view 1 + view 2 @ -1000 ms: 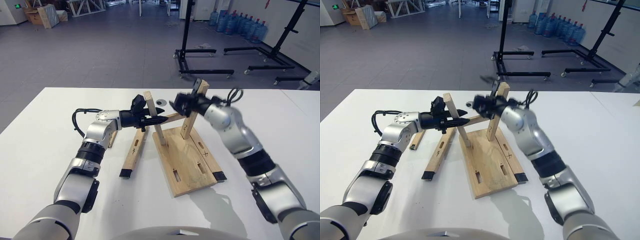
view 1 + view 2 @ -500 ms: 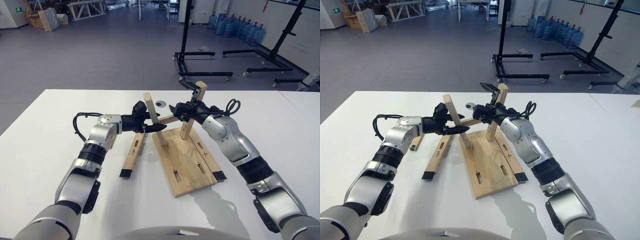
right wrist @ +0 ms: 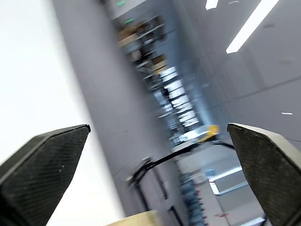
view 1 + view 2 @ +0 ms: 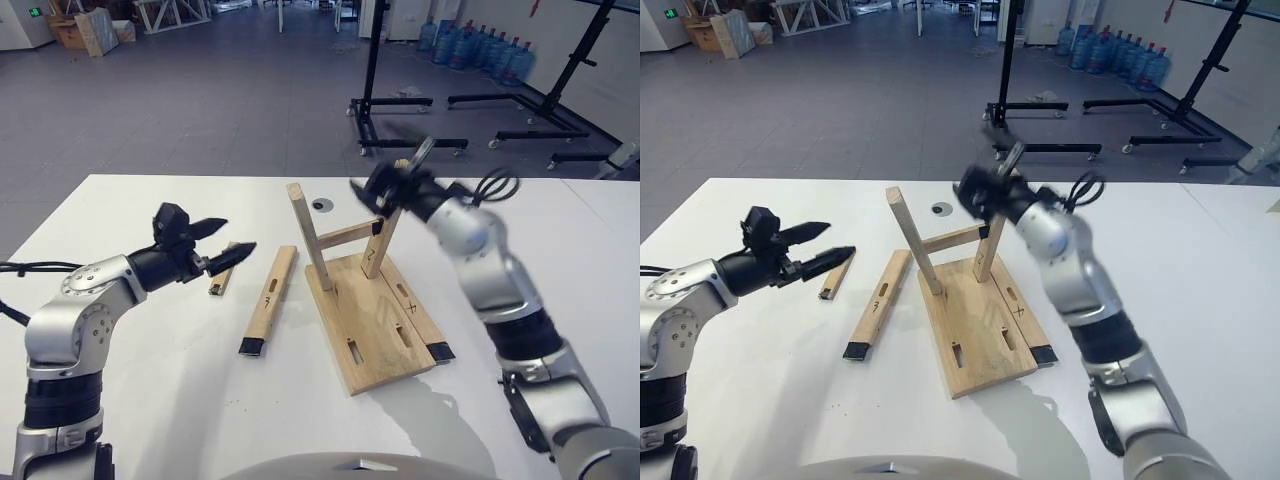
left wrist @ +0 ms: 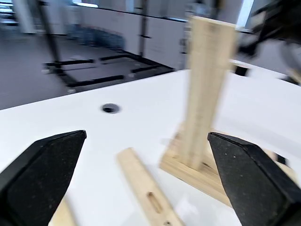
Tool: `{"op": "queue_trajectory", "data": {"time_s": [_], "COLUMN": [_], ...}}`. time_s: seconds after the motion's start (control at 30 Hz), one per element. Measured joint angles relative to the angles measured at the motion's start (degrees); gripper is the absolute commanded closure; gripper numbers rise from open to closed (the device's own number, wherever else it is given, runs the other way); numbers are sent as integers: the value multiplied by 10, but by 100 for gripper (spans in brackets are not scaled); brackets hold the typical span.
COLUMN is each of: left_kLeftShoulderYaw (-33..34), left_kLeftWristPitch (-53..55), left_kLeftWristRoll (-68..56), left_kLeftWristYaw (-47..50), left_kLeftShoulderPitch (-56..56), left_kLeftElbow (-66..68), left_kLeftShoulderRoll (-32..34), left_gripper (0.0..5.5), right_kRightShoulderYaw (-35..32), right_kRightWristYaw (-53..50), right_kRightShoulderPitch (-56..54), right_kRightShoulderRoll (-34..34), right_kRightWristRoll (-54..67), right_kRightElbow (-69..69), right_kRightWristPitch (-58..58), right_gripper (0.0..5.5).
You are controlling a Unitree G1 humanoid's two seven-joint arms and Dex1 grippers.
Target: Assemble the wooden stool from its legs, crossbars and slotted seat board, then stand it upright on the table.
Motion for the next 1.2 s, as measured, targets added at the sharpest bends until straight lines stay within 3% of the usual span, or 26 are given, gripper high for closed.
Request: {"op": "queue_trajectory", "data": {"time_s": [0.17, 0.23, 0.33, 0.47, 0.63, 1.2], "left_kLeftShoulderYaw": [4, -27, -86, -132, -137, -151], "left_kLeftWristPitch": [79, 80, 26, -83, -166, -181], "left_kLeftWristRoll": [28, 59, 109, 169, 206, 218], "left_kLeftWristYaw": [150, 182, 193, 190, 191, 216], "left_kLeftShoulderPitch": [-23, -33, -38, -44, -43, -3], "left_kLeftElbow": [4, 50, 140, 278, 352, 314], "left_kLeftShoulderRoll": [-32, -47, -63, -71, -67, -103], "left_gripper": [76, 76, 76, 76, 76, 357], "right_kRightShoulderYaw": [-92, -165, -254, -317, -311, -270], "right_kRightWristYaw": [18, 6, -22, -58, -79, -120], "right_kRightShoulderPitch": [-89, -107, -91, -47, 6, 35], "right_kRightShoulderRoll": [-21, -43, -51, -1, 39, 43], "right_kRightWristRoll": [70, 102, 147, 217, 262, 308], "right_kRightElbow": [-12, 12, 36, 36, 9, 5], "right_kRightWristPitch": [73, 113, 166, 233, 257, 253], "right_gripper": [10, 10, 10, 10, 10, 10]}}
